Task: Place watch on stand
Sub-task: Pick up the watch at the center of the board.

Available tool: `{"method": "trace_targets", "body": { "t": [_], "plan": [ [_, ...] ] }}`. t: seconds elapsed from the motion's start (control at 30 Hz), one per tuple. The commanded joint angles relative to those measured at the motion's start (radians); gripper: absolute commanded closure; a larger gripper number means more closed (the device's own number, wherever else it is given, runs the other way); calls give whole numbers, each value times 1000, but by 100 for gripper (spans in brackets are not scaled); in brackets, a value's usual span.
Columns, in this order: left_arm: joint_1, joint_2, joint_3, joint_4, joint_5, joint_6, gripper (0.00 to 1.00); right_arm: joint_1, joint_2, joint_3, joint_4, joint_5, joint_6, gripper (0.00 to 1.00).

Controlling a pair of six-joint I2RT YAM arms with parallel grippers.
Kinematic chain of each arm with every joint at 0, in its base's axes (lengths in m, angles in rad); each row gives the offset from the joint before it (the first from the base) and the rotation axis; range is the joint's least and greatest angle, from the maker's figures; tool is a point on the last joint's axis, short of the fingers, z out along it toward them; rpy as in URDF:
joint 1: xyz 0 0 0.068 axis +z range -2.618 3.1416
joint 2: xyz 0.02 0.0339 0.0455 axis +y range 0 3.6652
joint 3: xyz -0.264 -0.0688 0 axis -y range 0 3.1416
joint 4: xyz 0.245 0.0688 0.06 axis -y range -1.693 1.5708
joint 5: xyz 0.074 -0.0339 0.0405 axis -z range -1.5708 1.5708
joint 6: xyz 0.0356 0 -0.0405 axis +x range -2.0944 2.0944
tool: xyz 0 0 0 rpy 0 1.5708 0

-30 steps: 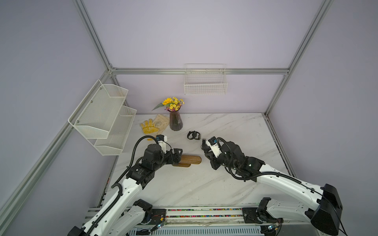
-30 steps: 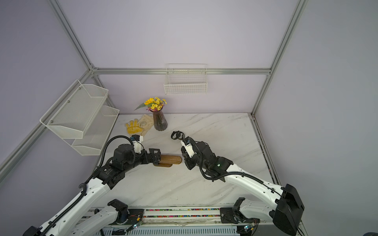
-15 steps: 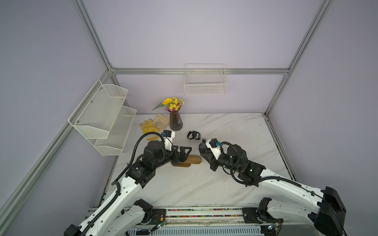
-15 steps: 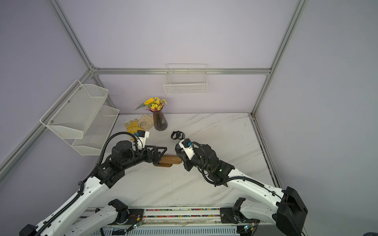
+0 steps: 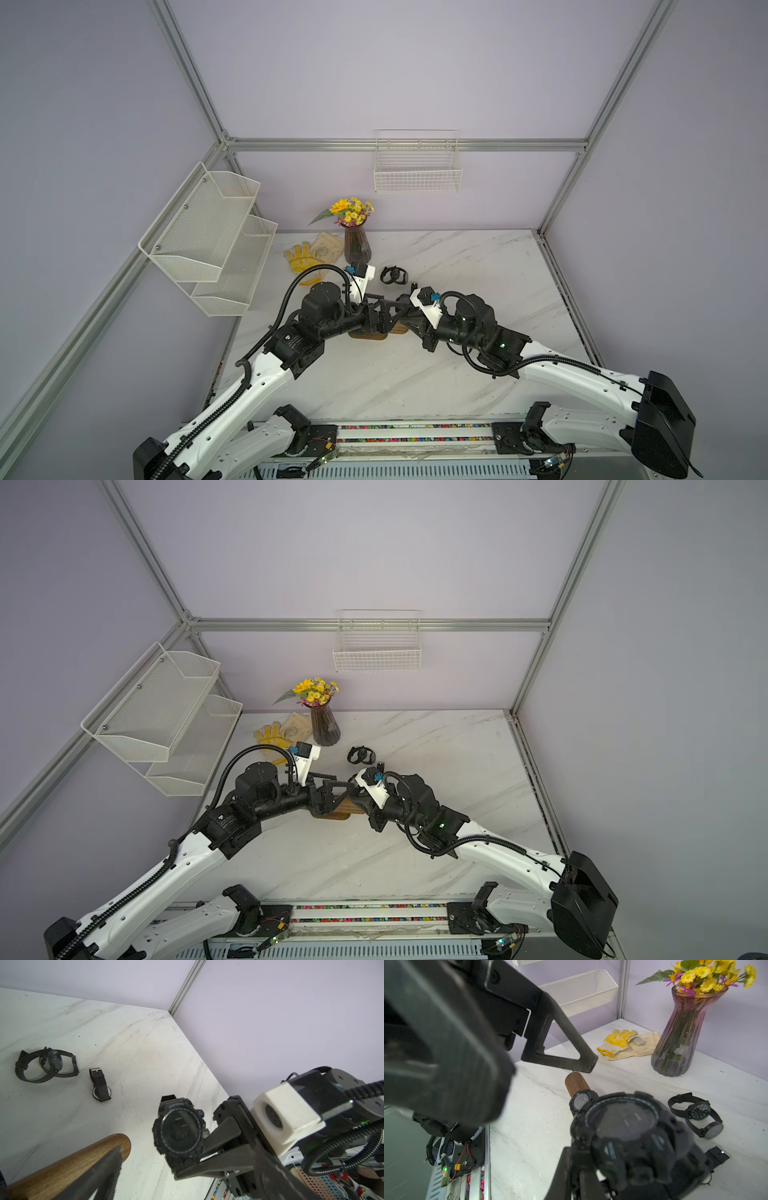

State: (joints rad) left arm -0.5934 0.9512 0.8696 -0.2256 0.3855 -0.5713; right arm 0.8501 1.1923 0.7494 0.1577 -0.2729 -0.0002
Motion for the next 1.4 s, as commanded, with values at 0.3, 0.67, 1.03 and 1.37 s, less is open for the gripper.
{"method": "trace_targets", "body": {
  "t": [0.3,0.67,1.03,1.37],
  "plan": [
    [-36,57,97,-37,-39,54,11,26,11,48,39,-12,-41,100],
    [-59,99,128,-101,-80,98,27,42,41,62,32,19,-52,100],
    [-63,112,137,-135,-120,115,36,71,67,79,4,51,-77,100],
    [-62,116,139,-152,-162,122,51,88,80,87,-15,84,-101,100]
  ]
}}
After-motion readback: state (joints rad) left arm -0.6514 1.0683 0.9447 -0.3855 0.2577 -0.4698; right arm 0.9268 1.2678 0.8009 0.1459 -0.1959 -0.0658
